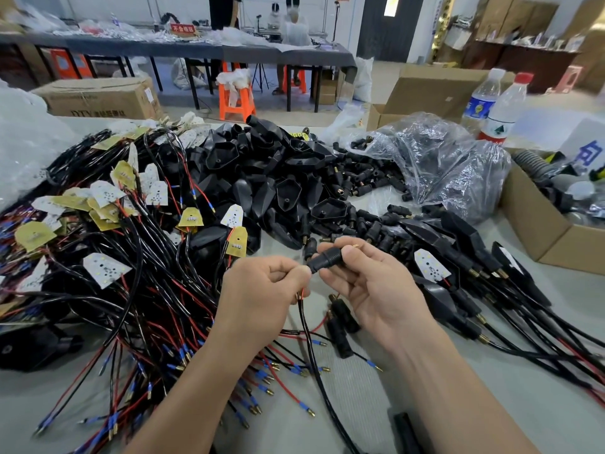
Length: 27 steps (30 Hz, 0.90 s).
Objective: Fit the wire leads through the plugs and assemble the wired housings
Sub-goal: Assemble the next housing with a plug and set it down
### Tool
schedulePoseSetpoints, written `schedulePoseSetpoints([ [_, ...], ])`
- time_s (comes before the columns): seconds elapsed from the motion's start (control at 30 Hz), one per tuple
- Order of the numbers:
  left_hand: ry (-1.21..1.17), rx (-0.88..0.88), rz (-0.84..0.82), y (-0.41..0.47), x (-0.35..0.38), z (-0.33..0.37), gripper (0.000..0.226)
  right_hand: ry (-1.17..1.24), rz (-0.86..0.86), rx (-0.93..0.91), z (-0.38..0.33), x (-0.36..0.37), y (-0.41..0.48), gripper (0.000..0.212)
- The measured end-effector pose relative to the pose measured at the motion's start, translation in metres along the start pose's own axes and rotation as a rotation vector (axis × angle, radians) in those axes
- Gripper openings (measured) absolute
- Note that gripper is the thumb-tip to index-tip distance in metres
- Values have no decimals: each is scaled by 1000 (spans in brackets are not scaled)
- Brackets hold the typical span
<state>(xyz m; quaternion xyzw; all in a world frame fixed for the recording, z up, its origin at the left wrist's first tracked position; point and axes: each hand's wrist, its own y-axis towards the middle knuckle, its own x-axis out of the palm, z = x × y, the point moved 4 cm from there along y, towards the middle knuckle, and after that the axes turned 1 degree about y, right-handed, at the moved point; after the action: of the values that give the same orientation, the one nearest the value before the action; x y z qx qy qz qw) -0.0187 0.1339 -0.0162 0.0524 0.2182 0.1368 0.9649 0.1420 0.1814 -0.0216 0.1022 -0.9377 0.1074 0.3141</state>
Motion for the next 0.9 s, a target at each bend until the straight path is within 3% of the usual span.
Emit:
schedulePoseSetpoints([
  [0.17, -26, -54, -83, 4, 4, -4, 27, 16, 38, -69, -4, -5, 1, 16],
  [0.3, 185, 55, 0, 1, -4, -3, 31, -119, -8, -68, -1, -1, 1, 18],
  [0.43, 214, 165, 74, -1, -8, 5, 19, -214, -10, -91, -7, -3, 0, 20],
  [0.57, 175, 223, 167, -3, -7, 10, 22, -223, 21, -135, -8, -5, 0, 26],
  [0.67, 175, 201, 163, -4, -6, 9, 19, -212, 9, -107, -3, -3, 0, 35],
  [0.9, -40, 38, 93, 0, -6, 4, 12, -86, 17, -75, -1, 1, 0, 26],
])
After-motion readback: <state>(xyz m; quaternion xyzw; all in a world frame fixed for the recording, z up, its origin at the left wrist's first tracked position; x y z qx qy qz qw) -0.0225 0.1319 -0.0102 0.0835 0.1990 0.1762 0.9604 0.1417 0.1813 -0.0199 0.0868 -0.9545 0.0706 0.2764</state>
